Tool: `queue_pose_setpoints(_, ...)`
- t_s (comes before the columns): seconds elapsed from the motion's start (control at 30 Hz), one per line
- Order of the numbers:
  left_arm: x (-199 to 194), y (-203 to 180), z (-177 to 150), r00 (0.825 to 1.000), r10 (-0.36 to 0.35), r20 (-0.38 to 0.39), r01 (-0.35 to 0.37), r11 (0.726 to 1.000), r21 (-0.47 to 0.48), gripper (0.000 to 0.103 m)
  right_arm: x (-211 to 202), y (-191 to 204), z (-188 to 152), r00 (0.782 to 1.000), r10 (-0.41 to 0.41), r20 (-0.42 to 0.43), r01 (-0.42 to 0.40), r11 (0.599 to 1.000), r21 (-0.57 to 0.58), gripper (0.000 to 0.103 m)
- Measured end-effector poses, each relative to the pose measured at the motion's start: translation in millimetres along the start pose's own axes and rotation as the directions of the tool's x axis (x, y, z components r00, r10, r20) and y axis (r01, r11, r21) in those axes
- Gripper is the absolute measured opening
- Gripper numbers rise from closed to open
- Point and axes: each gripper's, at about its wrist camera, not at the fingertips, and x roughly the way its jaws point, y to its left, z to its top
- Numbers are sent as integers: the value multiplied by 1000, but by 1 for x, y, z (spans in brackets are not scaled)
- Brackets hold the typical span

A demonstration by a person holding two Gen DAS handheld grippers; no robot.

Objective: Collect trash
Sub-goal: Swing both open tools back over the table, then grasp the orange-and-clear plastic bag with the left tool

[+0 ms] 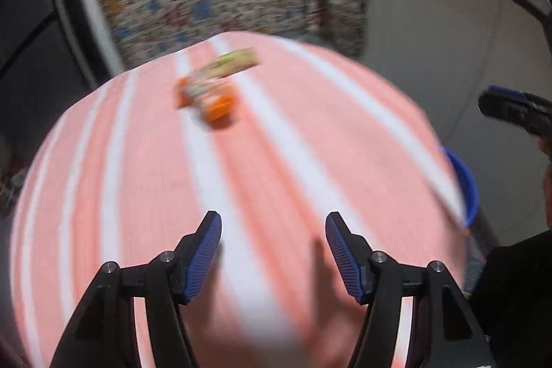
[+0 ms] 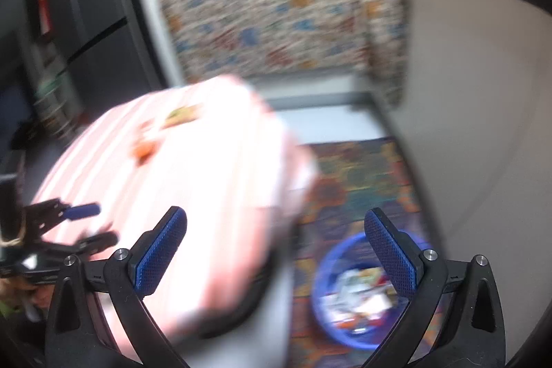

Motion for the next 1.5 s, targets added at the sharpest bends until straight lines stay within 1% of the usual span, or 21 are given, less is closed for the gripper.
queue_pose_setpoints(0.07,1,30,-8,999,42,-12,-42,998,-51,64,26,37,-2,998,31,-58,-33,999,-25,102)
queue_pose_setpoints(0.13,5,56,-13,999,47,-26,-49,991,-121,64,53,69,-2,994,45,-101,-50,997,-51,102)
queue_pose_setpoints(0.17,9,67,-14,998,41,-37,-46,987,-154,64,67,82,-2,992,34,-123,-43,997,-69,102)
queue_pose_setpoints(0.23,16,76,-16,998,33,-56,-43,980,-192,64,94,100,-2,984,-23,-175,2,993,-117,102)
queue_pose_setpoints(0.27,19,78,-16,997,34,-64,-47,978,-204,65,104,106,-1,983,-56,-176,33,991,-128,102)
queue_pose_setpoints(0.33,19,77,-16,997,54,-47,-62,977,-202,73,124,111,-2,970,-127,-205,92,981,-171,102)
queue_pose_setpoints(0.37,20,76,-15,997,56,-53,-65,978,-198,77,125,109,-5,971,-127,-204,92,981,-173,102)
queue_pose_setpoints(0.43,24,73,-9,998,49,-45,-56,979,-194,77,125,104,-5,974,-112,-197,78,982,-172,103)
queue_pose_setpoints(0.53,28,70,12,1000,-5,-23,0,976,-218,77,124,104,-12,979,-93,-181,58,980,-189,103)
queue_pose_setpoints(0.63,34,74,50,998,-70,8,69,956,-285,77,121,105,-17,987,-83,-139,58,983,-173,103)
queue_pose_setpoints(0.73,47,73,94,990,-128,66,142,939,-312,77,119,109,-18,988,-101,-120,77,979,-190,103)
queue_pose_setpoints(0.8,64,72,117,989,-132,60,144,935,-323,77,120,108,-16,988,-97,-121,73,980,-187,103)
queue_pose_setpoints(0.87,87,72,131,993,-115,8,111,935,-336,77,121,106,-15,988,-91,-125,67,981,-183,103)
queue_pose_setpoints(0.93,111,75,136,995,-80,-61,54,937,-344,77,122,106,-15,988,-87,-127,63,981,-181,103)
queue_pose_setpoints(1.0,124,75,134,993,-71,-97,34,940,-340,77,121,106,-15,988,-88,-126,64,981,-184,103)
queue_pose_setpoints(1.07,128,74,131,994,-52,-101,18,950,-312,75,121,106,-15,988,-85,-127,61,981,-183,103)
queue_pose_setpoints(1.13,122,72,127,996,-33,-80,11,962,-273,52,121,107,-15,988,-85,-126,61,981,-184,103)
queue_pose_setpoints(1.17,117,72,123,996,-40,-77,19,966,-258,44,121,107,-16,988,-85,-126,61,981,-183,103)
queue_pose_setpoints(1.3,86,84,99,997,-43,-59,31,982,-184,43,121,106,-16,989,-84,-125,60,981,-185,103)
queue_pose_setpoints(1.37,64,97,80,998,-35,-56,27,990,-139,43,120,106,-16,989,-84,-125,60,981,-186,103)
queue_pose_setpoints(1.5,29,125,39,996,-52,-70,44,993,-108,44,120,106,-16,989,-86,-124,61,980,-187,103)
